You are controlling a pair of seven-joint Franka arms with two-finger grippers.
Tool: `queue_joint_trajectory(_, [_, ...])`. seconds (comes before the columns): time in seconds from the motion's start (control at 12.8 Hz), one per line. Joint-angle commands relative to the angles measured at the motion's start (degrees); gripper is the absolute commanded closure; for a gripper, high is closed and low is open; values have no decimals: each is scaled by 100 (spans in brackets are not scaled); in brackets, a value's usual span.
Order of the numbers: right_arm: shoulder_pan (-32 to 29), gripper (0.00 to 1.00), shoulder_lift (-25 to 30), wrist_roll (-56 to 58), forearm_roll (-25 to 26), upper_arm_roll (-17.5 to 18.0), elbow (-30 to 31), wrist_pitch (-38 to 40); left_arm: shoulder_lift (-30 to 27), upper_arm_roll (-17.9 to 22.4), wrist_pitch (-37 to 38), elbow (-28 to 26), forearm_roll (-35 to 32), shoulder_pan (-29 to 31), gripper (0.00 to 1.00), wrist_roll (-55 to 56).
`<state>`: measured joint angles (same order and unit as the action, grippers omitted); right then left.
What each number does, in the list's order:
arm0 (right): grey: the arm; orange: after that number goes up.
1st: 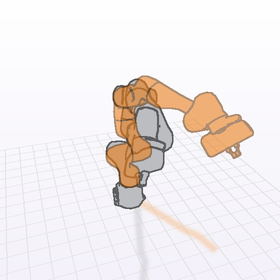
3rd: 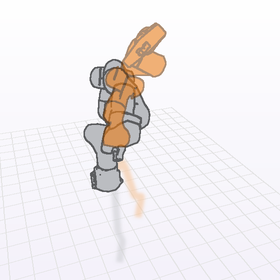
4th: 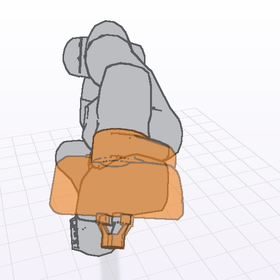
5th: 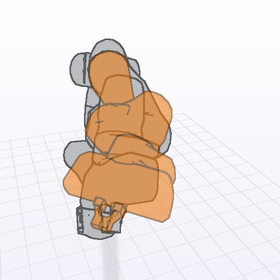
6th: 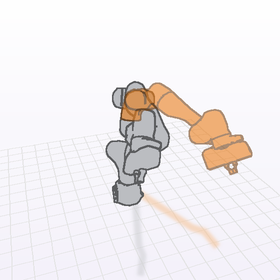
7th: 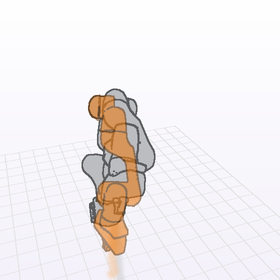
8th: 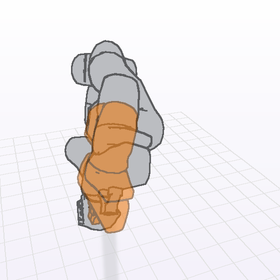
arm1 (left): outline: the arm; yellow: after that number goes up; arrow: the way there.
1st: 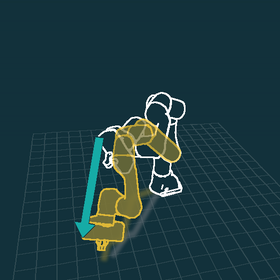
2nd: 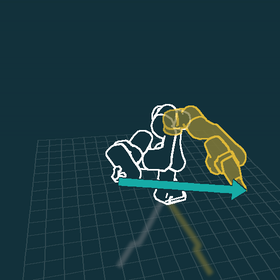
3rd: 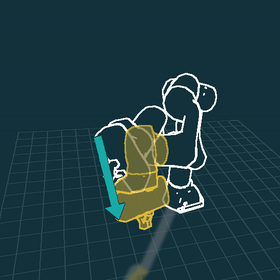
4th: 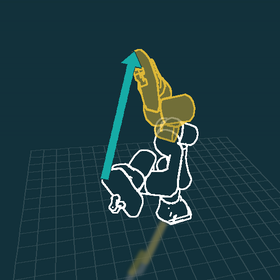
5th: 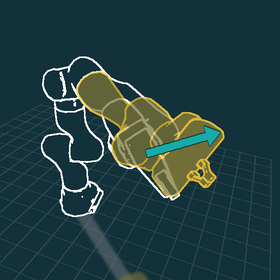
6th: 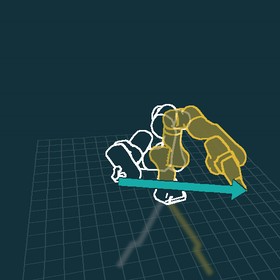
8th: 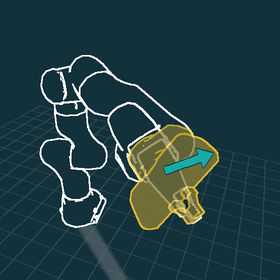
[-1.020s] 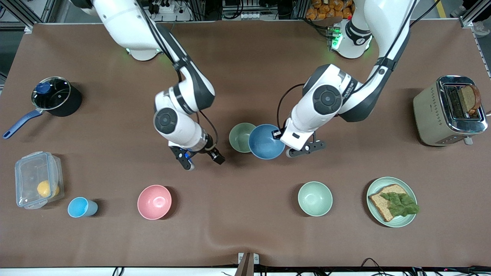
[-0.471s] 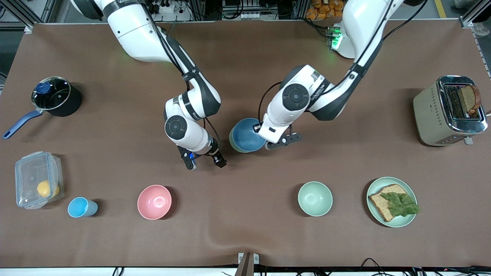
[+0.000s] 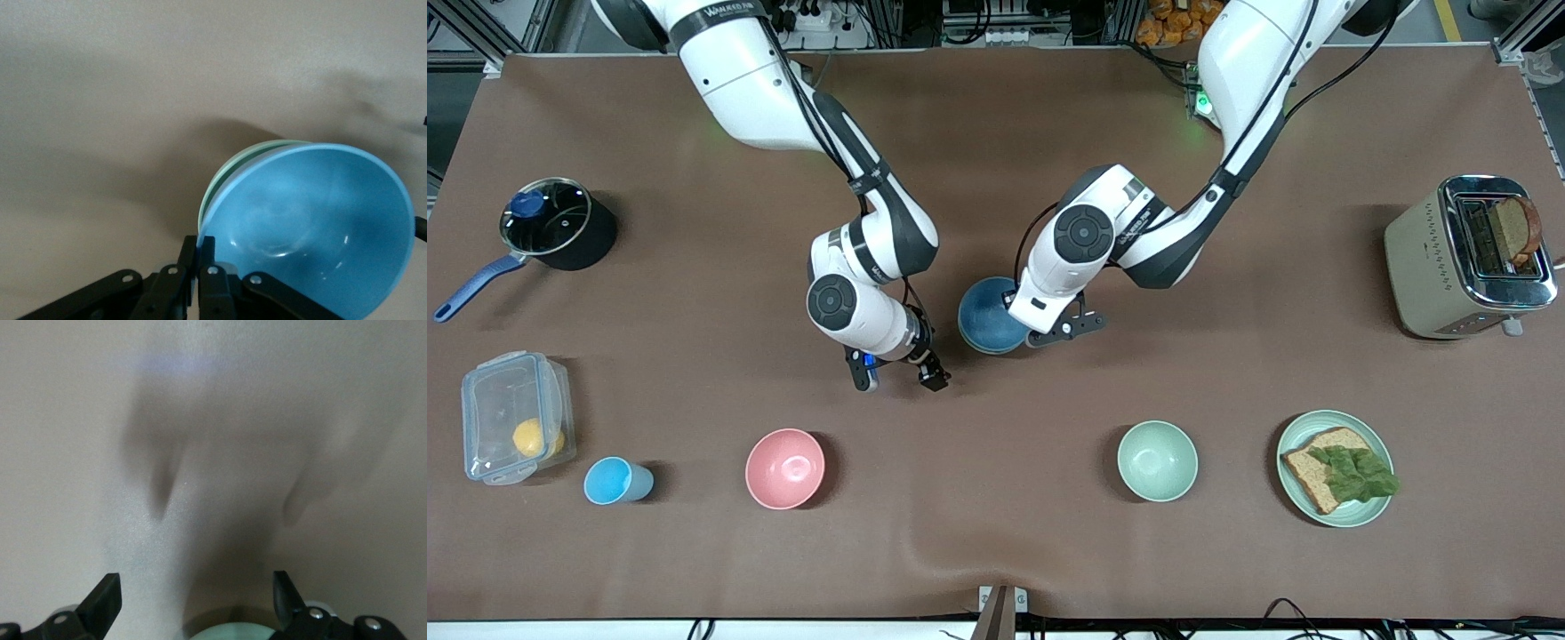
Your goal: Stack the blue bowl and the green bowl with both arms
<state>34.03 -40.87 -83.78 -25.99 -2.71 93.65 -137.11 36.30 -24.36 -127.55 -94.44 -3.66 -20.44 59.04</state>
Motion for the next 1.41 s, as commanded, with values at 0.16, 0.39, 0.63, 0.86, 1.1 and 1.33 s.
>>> queue_joint_trajectory(0.16, [42,0,-123,-269,-231,25,-75,-193,96,28,-7,136,-161,-83,100,187])
queue_joint_trajectory(0.39, [59,0,-158,-288,-231,25,-84,-211,105,28,-15,136,-152,-92,100,187])
queue_joint_trajectory(0.63, [77,0,-158,-306,-231,25,-75,-211,123,28,-15,127,-161,-101,100,187])
queue_joint_trajectory(0.86, [138,0,-158,-332,-231,25,-57,-211,175,28,-24,136,-161,-101,100,187])
queue_joint_trajectory(1.1, [191,0,-158,-385,-223,25,-31,-203,219,28,-77,153,-170,-101,100,187])
queue_joint_trajectory(1.33, [226,0,-150,-429,-223,16,30,-211,219,28,-77,162,-170,-101,100,187])
